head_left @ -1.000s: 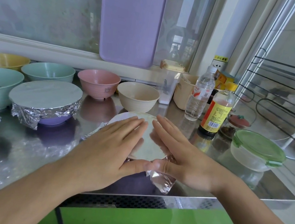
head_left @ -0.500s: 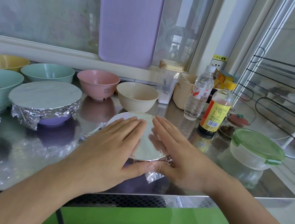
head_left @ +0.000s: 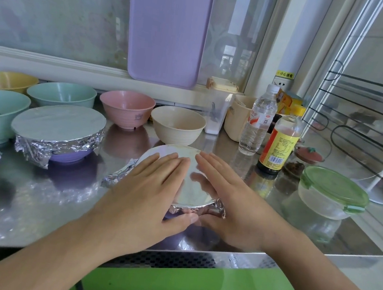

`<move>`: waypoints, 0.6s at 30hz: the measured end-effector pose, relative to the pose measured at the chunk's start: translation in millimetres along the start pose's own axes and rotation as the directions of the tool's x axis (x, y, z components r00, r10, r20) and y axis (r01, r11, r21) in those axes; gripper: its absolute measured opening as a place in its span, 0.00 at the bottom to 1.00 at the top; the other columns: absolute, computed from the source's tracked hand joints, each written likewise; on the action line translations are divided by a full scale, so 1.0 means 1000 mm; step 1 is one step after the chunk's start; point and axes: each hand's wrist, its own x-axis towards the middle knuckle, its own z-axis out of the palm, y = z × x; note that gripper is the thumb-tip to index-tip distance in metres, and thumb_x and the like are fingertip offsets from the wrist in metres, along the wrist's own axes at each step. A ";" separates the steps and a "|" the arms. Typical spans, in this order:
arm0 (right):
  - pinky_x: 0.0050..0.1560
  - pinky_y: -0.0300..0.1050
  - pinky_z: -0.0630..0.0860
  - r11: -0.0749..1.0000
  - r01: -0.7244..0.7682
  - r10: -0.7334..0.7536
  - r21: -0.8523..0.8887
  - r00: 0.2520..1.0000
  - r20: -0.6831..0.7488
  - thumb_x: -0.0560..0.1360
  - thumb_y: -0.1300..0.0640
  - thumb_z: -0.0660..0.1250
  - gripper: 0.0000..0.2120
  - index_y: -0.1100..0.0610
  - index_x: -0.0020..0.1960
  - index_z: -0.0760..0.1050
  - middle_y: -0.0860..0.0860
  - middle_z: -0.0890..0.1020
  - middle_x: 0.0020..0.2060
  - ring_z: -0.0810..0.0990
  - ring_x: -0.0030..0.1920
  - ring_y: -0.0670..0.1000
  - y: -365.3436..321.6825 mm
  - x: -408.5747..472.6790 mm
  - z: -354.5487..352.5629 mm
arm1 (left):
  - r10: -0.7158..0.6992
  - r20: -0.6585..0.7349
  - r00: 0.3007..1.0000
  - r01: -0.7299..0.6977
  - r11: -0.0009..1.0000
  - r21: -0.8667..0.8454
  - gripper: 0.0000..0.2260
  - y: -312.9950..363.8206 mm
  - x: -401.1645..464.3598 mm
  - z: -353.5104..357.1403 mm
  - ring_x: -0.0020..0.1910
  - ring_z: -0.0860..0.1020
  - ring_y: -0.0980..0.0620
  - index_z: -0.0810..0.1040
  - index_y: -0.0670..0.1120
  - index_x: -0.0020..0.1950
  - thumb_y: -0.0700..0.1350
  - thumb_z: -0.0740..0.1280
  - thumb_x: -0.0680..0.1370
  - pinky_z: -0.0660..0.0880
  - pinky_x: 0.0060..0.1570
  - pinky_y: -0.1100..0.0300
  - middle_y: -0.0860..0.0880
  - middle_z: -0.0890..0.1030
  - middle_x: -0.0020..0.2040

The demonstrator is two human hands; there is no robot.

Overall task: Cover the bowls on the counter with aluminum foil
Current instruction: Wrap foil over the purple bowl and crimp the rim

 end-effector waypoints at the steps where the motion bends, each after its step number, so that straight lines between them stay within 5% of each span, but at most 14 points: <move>1: 0.83 0.50 0.58 1.000 -0.006 0.006 0.025 0.999 0.032 0.75 0.46 0.76 0.52 0.48 0.87 0.45 0.40 0.45 0.85 0.39 0.83 0.38 0.000 -0.001 -0.003 | -0.001 0.002 1.000 0.001 1.000 0.001 0.42 -0.001 0.000 0.001 0.78 0.65 0.50 0.63 0.42 0.81 0.71 0.59 0.79 0.52 0.80 0.58 0.47 0.70 0.78; 5: 0.85 0.48 0.46 0.989 -0.053 0.032 0.141 0.988 0.149 0.82 0.47 0.70 0.43 0.43 0.86 0.44 0.36 0.39 0.84 0.34 0.80 0.34 -0.005 -0.004 -0.015 | 0.009 0.003 1.000 -0.009 0.998 -0.054 0.42 -0.011 0.001 0.000 0.80 0.60 0.54 0.61 0.46 0.83 0.73 0.57 0.78 0.51 0.79 0.62 0.52 0.66 0.80; 10: 0.84 0.50 0.40 0.996 -0.018 0.026 -0.083 0.995 0.096 0.85 0.35 0.53 0.38 0.44 0.85 0.35 0.41 0.33 0.83 0.27 0.80 0.39 -0.017 -0.006 -0.003 | 0.041 -0.042 0.998 -0.047 0.988 -0.145 0.38 -0.011 -0.002 -0.002 0.81 0.48 0.61 0.54 0.50 0.85 0.69 0.57 0.81 0.40 0.76 0.70 0.57 0.55 0.83; 18: 0.84 0.50 0.51 1.000 0.029 -0.029 0.000 0.999 -0.034 0.87 0.41 0.53 0.33 0.54 0.86 0.48 0.44 0.46 0.86 0.40 0.84 0.41 -0.009 -0.007 0.006 | 0.054 -0.023 0.998 -0.055 0.996 -0.072 0.36 -0.013 -0.002 0.006 0.81 0.54 0.54 0.56 0.44 0.84 0.67 0.50 0.84 0.45 0.79 0.63 0.47 0.63 0.82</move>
